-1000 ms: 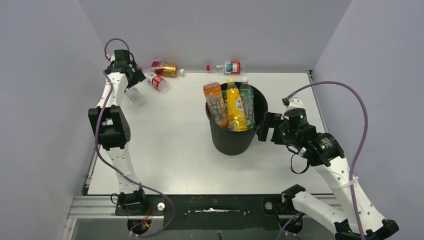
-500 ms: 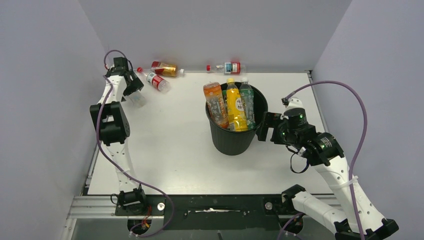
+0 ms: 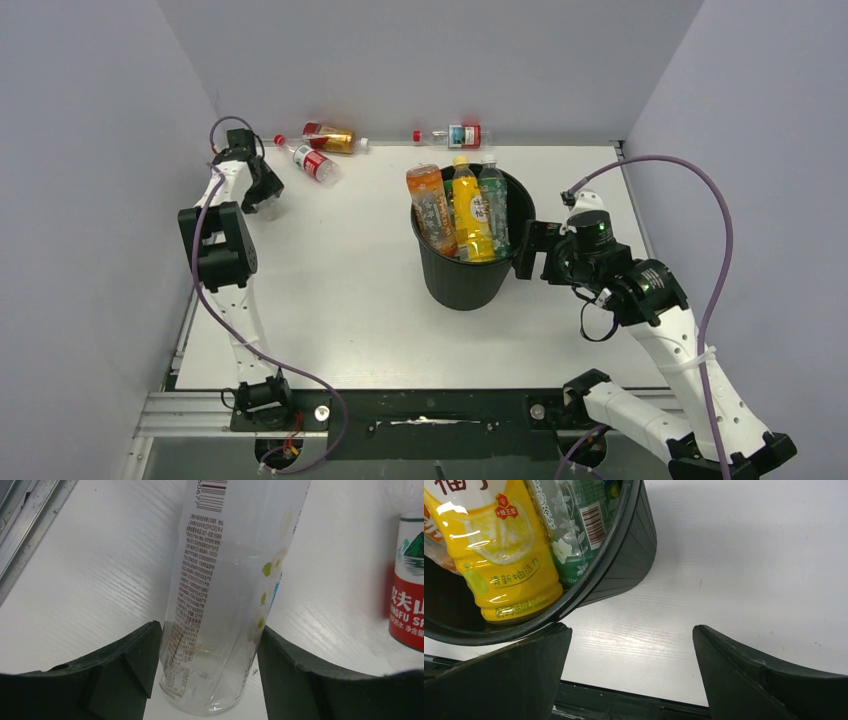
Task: Put the plastic bottles in the bin
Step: Pick up the plastic bottle from the corner of the board.
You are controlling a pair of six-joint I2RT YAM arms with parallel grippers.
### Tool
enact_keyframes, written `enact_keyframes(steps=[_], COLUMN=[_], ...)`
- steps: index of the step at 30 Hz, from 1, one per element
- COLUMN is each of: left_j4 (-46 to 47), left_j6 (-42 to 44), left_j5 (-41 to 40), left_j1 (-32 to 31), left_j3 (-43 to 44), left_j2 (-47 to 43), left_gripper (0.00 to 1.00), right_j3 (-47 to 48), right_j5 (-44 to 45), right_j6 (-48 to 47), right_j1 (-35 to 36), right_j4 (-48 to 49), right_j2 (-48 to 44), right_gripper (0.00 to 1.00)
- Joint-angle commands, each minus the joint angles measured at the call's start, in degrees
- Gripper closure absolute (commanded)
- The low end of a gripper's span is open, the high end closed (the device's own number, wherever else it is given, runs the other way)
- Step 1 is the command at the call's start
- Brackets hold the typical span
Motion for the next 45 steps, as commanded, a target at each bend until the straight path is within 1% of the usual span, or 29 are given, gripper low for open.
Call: enact_keyframes(steps=[1,6,9,14,19,28,35,39,41,45], left_j4=[2.8,5.3,6.0,6.6,4.3,-1.1,-7.5,-8.8,-8.1,-4.1], left_j6=[1.6,2.5,3.2,4.4,5.4,3.5,1.5,-0.8,-2.8,-7.1], left_j5=[3.7,6.2,7.8,9.7,10.9,11.6,12.5,16.8,20.2,24.4], left_j1=[0.4,-0.2,-0.8,-2.6,-6.3,-15.8,-20.3,-21.4,-22.3,-27.7], left_j3=[-5.5,-11.9,-14.9,-19.0,-19.3,-13.4,-1.9,3.1,4.1,4.5], left_j2=[-5.9,-11.3,-15.0,-21.7,-26.8,-35.5,-40.9,-43.4,-44.6,-45.9], left_gripper=[0.41,0.52,0.56,0.57,0.58,0.58,0.57,0.57,0.57,0.57], right_j3=[3.1,3.0,4.0,6.4,7.0,9.9,11.9,12.1,12.6,13.7], right_j5=[-0.4,-0.2,0.0,0.6,0.4,-0.2,-0.2,-0.2,-0.1,1.1], right_j6=[-1.0,0.1,0.2,0.2,1.0,1.2,1.4,2.0,2.4,3.0], right_j1=[-0.2,-0.2,-0.1,-0.2,-0.2,-0.2,-0.2,-0.2,-0.2,-0.1], right_j4=[1.3,1.4,0.6,-0.8,-0.5,-0.3,-0.3,0.3,0.3,0.1], right_j2=[0.2,-0.9,-0.9,-0.6,-0.9,0.0,0.5,0.7,1.2,2.0], right_gripper=[0.02,0.02,0.02,0.02,0.02,0.02,0.02,0.02,0.02,0.02])
